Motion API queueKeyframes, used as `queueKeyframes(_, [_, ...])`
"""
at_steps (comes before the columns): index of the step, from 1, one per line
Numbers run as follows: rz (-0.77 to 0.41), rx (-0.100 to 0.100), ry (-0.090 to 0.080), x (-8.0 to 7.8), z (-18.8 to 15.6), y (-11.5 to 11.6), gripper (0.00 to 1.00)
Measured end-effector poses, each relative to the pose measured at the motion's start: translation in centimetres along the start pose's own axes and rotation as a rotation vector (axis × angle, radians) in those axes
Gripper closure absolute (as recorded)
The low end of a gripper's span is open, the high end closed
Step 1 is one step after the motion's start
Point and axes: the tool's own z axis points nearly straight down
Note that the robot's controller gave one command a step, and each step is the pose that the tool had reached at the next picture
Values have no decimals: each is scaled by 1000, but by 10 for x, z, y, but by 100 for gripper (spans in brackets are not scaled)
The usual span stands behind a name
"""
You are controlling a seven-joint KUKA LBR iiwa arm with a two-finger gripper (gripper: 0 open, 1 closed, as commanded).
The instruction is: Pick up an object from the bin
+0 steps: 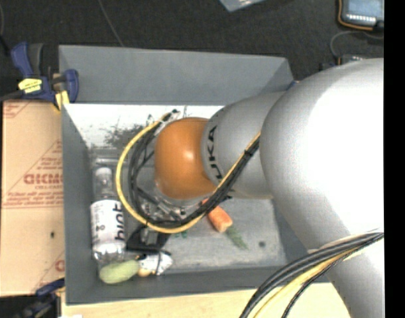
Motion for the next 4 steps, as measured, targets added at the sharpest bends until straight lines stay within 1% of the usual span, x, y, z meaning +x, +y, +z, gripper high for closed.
queueKeyframes(3, [0,-1,-4,-1,-6,0,100])
queueKeyframes(4, [0,0,2,1,-12,0,100])
